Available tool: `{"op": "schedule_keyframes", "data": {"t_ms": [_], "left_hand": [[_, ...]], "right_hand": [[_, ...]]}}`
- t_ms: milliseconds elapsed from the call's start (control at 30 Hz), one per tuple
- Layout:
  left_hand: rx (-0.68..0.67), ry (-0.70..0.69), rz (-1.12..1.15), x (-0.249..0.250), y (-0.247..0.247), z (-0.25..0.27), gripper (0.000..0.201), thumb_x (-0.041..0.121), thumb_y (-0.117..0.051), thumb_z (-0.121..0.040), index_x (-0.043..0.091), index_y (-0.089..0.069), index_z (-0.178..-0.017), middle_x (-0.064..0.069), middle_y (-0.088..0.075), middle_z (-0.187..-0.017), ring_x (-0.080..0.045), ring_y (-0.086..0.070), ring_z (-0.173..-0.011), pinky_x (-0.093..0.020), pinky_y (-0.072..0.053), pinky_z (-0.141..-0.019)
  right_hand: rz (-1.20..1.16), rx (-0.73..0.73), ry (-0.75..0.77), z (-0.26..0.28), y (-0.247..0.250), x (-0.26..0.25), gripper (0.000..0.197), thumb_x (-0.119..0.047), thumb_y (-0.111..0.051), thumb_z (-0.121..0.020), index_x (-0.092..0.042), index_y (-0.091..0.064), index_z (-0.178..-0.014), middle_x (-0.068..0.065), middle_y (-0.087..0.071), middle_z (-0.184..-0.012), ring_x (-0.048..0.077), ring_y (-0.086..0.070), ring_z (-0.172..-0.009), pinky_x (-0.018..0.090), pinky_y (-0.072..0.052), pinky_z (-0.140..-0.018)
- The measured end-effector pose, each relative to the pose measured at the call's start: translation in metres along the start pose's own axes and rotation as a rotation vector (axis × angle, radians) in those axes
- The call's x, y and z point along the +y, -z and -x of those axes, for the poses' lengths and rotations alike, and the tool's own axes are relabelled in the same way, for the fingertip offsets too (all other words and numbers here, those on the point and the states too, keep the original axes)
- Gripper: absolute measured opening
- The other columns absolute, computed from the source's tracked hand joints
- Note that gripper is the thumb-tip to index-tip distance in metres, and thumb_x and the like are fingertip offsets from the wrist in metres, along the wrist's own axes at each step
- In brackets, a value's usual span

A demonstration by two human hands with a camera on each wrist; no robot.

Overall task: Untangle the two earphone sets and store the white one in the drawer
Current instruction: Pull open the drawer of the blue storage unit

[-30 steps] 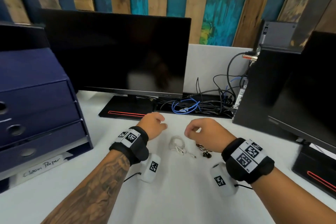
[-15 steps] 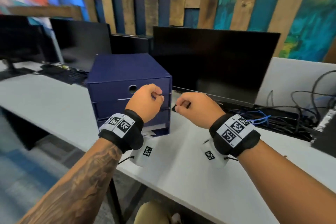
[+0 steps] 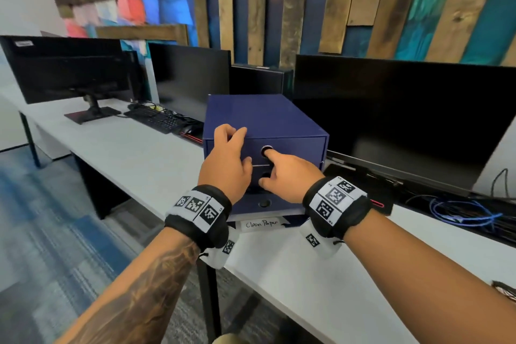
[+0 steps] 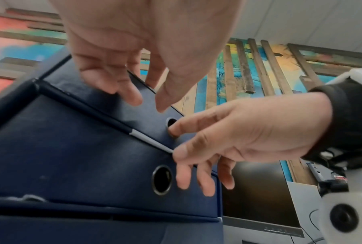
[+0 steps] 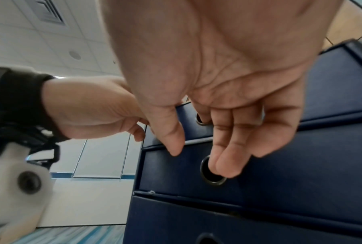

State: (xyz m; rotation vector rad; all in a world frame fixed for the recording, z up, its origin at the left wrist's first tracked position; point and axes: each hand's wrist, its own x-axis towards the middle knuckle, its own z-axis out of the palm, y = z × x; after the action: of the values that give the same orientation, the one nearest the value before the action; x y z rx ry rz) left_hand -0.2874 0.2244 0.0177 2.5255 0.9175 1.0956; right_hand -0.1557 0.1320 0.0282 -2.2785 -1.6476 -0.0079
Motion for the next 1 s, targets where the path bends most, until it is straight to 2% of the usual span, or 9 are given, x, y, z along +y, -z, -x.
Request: {"op": "schedule_keyframes", "data": {"t_ms": [167,400,600,700,833,1000], "left_hand": [[-0.065,-0.007,-0.132,0.005,0.014,-0.001,0.059,0.029,-0.063,-0.09,0.02,-0.039,-0.143,0.002,-0.034,-0.14,-0.026,-0.061,-0.087,-0.034,-0.047,-0.069],[-0.091,-0.023,-0.201,0.018,0.02,0.02,0.055,0.03,-0.063,-0.091,0.022,-0.042,-0.141,0.004,-0.029,-0.152,-0.026,-0.063,-0.101,-0.036,-0.053,-0.075],[-0.104,-0.022,-0.183,0.039,0.035,0.052,0.043,0.031,-0.059,-0.093,0.021,-0.046,-0.133,0.003,-0.049,-0.133,-0.025,-0.063,-0.097,-0.04,-0.053,-0.075],[-0.093,-0.023,-0.183,0.048,0.044,0.068,0.042,0.031,-0.057,-0.095,0.022,-0.046,-0.135,0.004,-0.051,-0.129,-0.024,-0.063,-0.095,-0.04,-0.054,-0.075],[-0.079,-0.027,-0.169,0.06,0.055,0.089,0.037,0.032,-0.055,-0.096,0.022,-0.049,-0.131,0.004,-0.054,-0.123,-0.022,-0.063,-0.089,-0.037,-0.054,-0.073],[-0.073,-0.018,-0.141,0.069,0.061,0.106,0.041,0.035,-0.054,-0.097,0.024,-0.047,-0.135,0.006,-0.053,-0.127,-0.02,-0.063,-0.095,-0.037,-0.055,-0.077]], "right_hand": [[0.0,0.038,0.01,0.001,-0.005,0.002,0.057,-0.04,-0.057,-0.094,-0.03,-0.032,-0.145,-0.004,-0.066,-0.09,0.023,-0.063,-0.089,0.041,-0.056,-0.075],[0.012,0.084,0.037,0.026,0.002,-0.002,0.048,-0.039,-0.057,-0.094,-0.032,-0.04,-0.139,-0.009,-0.062,-0.085,0.021,-0.064,-0.09,0.035,-0.055,-0.075],[0.021,0.083,0.062,0.062,0.004,-0.005,0.051,-0.042,-0.058,-0.095,-0.032,-0.039,-0.141,-0.009,-0.063,-0.091,0.02,-0.065,-0.091,0.038,-0.056,-0.076],[0.022,0.098,0.085,0.082,0.007,-0.008,0.047,-0.042,-0.057,-0.095,-0.031,-0.041,-0.137,-0.009,-0.061,-0.086,0.019,-0.064,-0.086,0.036,-0.054,-0.072],[0.023,0.094,0.111,0.108,0.011,-0.013,0.048,-0.041,-0.055,-0.097,-0.028,-0.041,-0.141,-0.01,-0.059,-0.087,0.019,-0.063,-0.087,0.034,-0.052,-0.071],[0.009,0.102,0.135,0.129,0.015,-0.015,0.047,-0.039,-0.055,-0.097,-0.028,-0.042,-0.141,-0.014,-0.053,-0.085,0.014,-0.058,-0.083,0.031,-0.048,-0.069]]}}
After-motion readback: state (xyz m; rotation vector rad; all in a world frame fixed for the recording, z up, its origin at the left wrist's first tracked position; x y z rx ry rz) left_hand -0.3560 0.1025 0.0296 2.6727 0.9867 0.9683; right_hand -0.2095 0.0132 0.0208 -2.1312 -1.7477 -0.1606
